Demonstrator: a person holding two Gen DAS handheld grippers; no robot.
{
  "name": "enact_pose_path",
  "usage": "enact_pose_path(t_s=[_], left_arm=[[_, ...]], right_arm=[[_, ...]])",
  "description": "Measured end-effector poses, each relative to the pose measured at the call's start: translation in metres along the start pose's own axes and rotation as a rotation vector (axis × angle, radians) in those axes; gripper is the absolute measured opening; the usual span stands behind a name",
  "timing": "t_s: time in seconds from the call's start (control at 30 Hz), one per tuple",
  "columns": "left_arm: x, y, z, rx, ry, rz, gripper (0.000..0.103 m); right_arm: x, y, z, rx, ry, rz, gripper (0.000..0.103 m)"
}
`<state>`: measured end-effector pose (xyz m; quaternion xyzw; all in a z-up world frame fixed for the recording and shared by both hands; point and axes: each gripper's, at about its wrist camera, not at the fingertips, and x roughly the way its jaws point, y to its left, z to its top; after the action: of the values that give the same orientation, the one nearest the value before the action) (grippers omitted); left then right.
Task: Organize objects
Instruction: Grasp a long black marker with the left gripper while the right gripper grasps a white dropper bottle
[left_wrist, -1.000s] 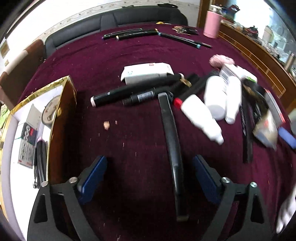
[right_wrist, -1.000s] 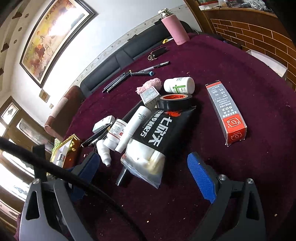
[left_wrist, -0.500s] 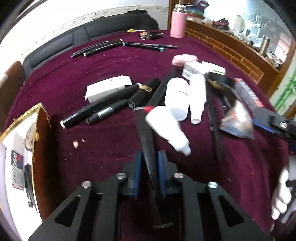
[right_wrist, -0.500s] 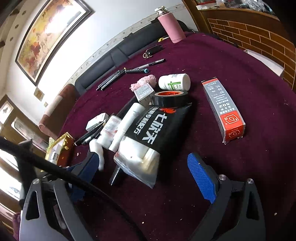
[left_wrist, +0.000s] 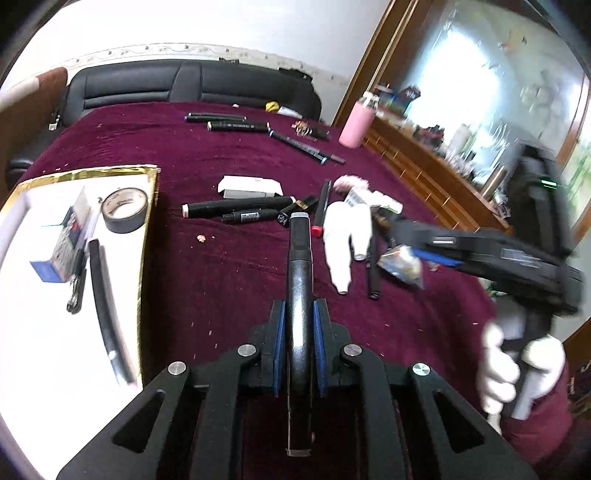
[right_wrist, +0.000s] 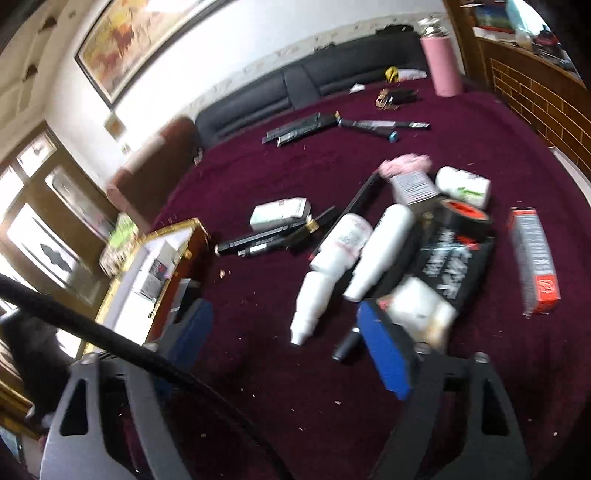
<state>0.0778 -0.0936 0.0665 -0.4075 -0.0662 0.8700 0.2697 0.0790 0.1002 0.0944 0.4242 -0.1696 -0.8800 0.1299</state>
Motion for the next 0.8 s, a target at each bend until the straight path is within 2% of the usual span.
enact_pose_path(t_s=[0.1,0.13,0.27,0.33,0.43,0.47,0.5,0.63,0.8], left_arm=[[-0.017,0.010,-0.006,-0.022,-0.028,-0.025,0.012],[-0.021,0.014,-0.008,-0.029,-0.035,-0.029,0.012],[-0.035,0.035,-0.015,-0.067,-0.060,-0.044,0.012],[-0.040,0.045,-0.020,-0.091,-0.066,-0.051,0.012],[-0.047,0.059,-0.025,-0.121,-0.079,-0.054,0.012],[-0.048,0.062,-0.027,-0.126,-0.082,-0.053,0.012],[-0.050,0.066,-0.027,-0.132,-0.087,-0.050,0.012],[-0.052,0.074,-0.031,-0.153,-0.099,-0.052,0.012],[-0.053,0.073,-0.032,-0.157,-0.110,-0.048,0.012]], right_arm=[[0.028,0.009,0.001,-0.005,0.062,-0.073,0.068],[0.037,0.011,0.001,-0.009,0.076,-0.124,0.067],[0.062,0.010,0.004,-0.008,0.107,-0.255,0.065],[0.074,0.011,0.003,-0.018,0.127,-0.300,0.060],[0.079,0.014,0.003,-0.036,0.112,-0.350,0.042],[0.078,0.013,0.003,-0.033,0.107,-0.367,0.032],[0.077,0.012,0.004,-0.026,0.109,-0.356,0.025],[0.067,0.003,0.002,0.022,0.110,-0.284,0.024],[0.044,-0.001,-0.001,0.076,0.070,-0.164,0.024]])
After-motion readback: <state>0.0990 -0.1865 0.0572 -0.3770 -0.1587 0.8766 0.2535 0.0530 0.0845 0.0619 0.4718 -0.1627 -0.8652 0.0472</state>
